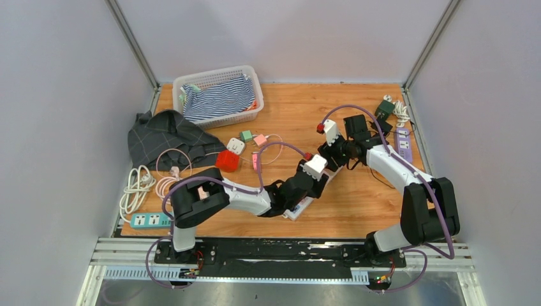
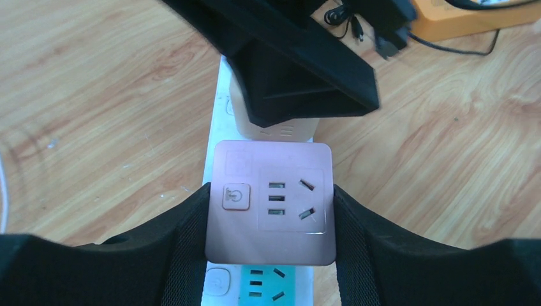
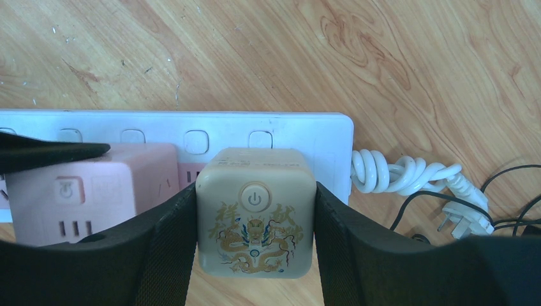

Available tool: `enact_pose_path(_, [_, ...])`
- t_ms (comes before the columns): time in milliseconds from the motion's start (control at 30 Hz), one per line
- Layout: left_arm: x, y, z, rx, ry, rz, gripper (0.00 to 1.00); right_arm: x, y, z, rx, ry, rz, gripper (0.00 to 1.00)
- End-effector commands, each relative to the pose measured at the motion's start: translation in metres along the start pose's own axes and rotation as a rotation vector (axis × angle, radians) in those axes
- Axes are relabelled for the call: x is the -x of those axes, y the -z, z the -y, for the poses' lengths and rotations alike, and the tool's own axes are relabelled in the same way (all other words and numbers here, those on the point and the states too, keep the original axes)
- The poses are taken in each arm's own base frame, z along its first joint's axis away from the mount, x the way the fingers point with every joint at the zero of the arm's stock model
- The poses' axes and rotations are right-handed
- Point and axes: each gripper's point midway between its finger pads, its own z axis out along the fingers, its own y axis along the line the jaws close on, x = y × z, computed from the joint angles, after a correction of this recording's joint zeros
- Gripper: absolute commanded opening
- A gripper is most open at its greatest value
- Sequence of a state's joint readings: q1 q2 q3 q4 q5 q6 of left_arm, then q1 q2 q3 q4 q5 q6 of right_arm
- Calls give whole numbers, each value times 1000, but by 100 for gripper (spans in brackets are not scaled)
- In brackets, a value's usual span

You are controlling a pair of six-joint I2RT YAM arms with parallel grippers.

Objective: Pull the plug off the socket
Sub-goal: Remove the plug from the socket.

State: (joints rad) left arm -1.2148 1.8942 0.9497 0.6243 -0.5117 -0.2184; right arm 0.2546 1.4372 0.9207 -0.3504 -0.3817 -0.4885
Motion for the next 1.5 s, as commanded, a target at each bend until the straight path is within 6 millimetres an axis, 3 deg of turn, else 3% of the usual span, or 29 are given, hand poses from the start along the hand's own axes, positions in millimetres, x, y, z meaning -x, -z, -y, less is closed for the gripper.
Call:
enact_pose_path(0, [-55, 6, -26, -36, 116, -192, 0, -43, -3, -10, 24, -48, -158, 12])
enact_pose_path(133, [-54, 6, -25, -64, 128, -186, 0, -43, -3, -10, 23, -48, -161, 12])
enact_pose_path(300, [-44, 12, -8, 61, -149, -106, 0, -45, -5, -10, 26, -48, -170, 12])
enact_pose_path(400, [-45, 13, -3, 80, -191, -105, 0, -47, -5, -10, 28, -50, -176, 12])
enact_pose_path(500, [-43, 14, -11, 79, -128, -105, 0, -47, -6, -10, 30, -49, -178, 12])
enact_pose_path(667, [-50, 8, -30, -34, 154, -168, 0, -49, -7, -10, 33, -51, -185, 12])
enact_pose_path(767, [-46, 10, -31, -88, 216, -140, 0, -50, -7, -10, 35, -52, -191, 12])
enact_pose_path(867, [-41, 10, -20, -121, 143, -124, 0, -51, -9, -10, 38, -51, -195, 11])
enact_pose_path(1000, [-28, 20, -5, -6, -125, -55, 0, -52, -10, -11, 43, -53, -201, 12])
enact_pose_path(1100, [-29, 20, 0, 38, -203, -49, 0, -53, -10, -11, 43, -53, -203, 11])
enact_pose_path(1233, [-27, 21, -4, 36, -150, -49, 0, -53, -10, -10, 40, -53, -204, 11])
enact_pose_path(1367, [-36, 17, -17, -86, 112, -114, 0, -53, -10, -10, 41, -50, -206, 11])
enact_pose_path(1467, [-31, 17, -24, -136, 213, -90, 0, -54, -11, -10, 41, -51, -211, 11])
